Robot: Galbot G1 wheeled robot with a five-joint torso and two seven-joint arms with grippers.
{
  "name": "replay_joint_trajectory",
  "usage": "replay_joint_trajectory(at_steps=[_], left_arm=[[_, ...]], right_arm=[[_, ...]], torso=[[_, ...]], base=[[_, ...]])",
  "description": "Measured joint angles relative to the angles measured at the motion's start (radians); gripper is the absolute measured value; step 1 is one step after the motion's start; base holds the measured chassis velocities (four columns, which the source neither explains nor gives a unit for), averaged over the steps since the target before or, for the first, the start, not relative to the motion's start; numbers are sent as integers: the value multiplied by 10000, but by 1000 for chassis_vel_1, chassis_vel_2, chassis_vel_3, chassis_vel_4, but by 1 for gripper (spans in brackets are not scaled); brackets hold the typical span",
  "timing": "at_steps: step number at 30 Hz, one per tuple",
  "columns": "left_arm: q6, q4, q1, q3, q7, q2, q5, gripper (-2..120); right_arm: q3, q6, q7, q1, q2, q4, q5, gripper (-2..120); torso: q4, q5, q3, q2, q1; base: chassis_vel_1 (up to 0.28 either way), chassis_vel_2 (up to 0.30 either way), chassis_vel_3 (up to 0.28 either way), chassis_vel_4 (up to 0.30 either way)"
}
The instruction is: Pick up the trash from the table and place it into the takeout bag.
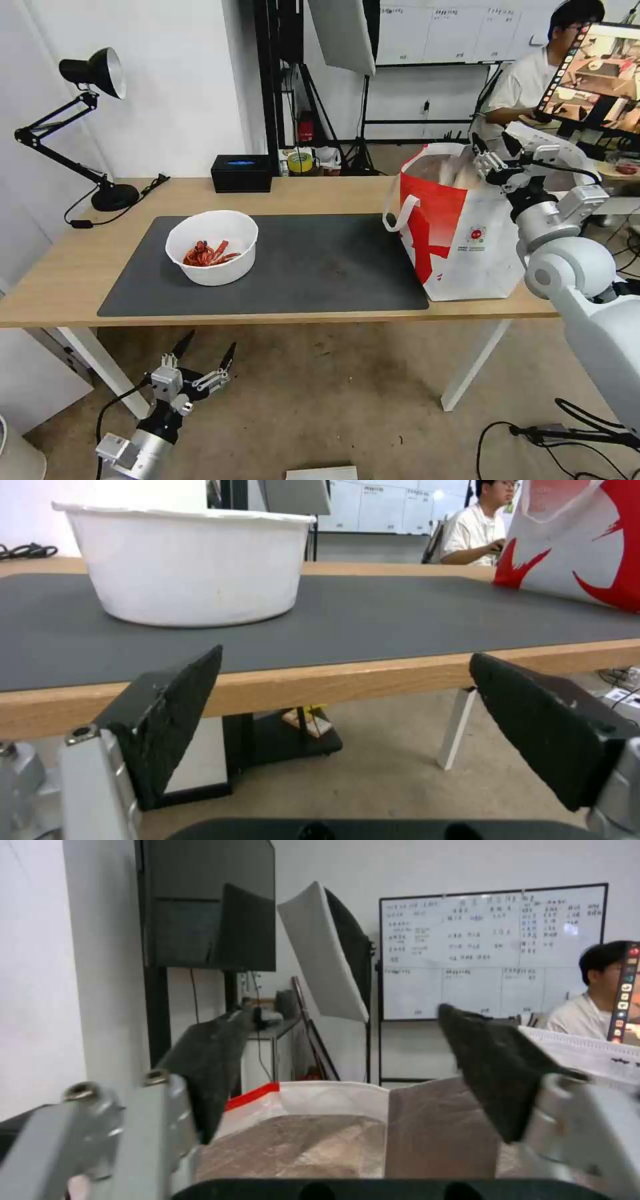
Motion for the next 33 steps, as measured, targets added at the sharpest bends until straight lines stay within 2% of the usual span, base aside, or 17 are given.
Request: replay_joint_trajectory(at_steps=[3, 4, 8, 16, 22, 30, 33], left_arm=[[-4, -11, 17, -2, 0, -4, 12, 100], [-4, -33, 27, -6, 0, -6, 16, 100], [-5, -86, 51, -23, 0, -4, 17, 100], [-19, -98, 117, -56, 0, -51, 37, 100], [-41, -137, 152, -119, 3, -84, 42, 100], [-73, -161, 160, -286, 5, -113, 1, 100], [-100, -145, 159, -301, 5, -124, -3, 100]], right_arm=[[0, -2, 0, -17, -9, 12, 0, 84], [1, -8, -2, -50, -27, 41, 5, 92], [4, -16, -16, -114, -46, 82, 9, 100], [-4, -19, -107, -235, -60, 336, 153, 100], [27, -15, -505, -762, -130, 1448, 911, 100], [179, -19, -1212, -2452, 63, 2997, 553, 100], [191, -18, -1274, -2687, 109, 3161, 414, 100]], torso=[[0, 0, 0, 0, 0], [0, 0, 0, 0, 0], [0, 0, 0, 1, 0], [-1, 1, 0, 0, 0], [0, -2, -1, 1, 0], [-1, 0, -1, 3, -1], [0, -2, -1, 2, -1]], base=[[0, 0, 0, 0], [0, 0, 0, 0], [0, 0, 0, 0], [0, 0, 0, 0], [0, 0, 0, 0], [0, 0, 0, 0], [0, 0, 0, 0]])
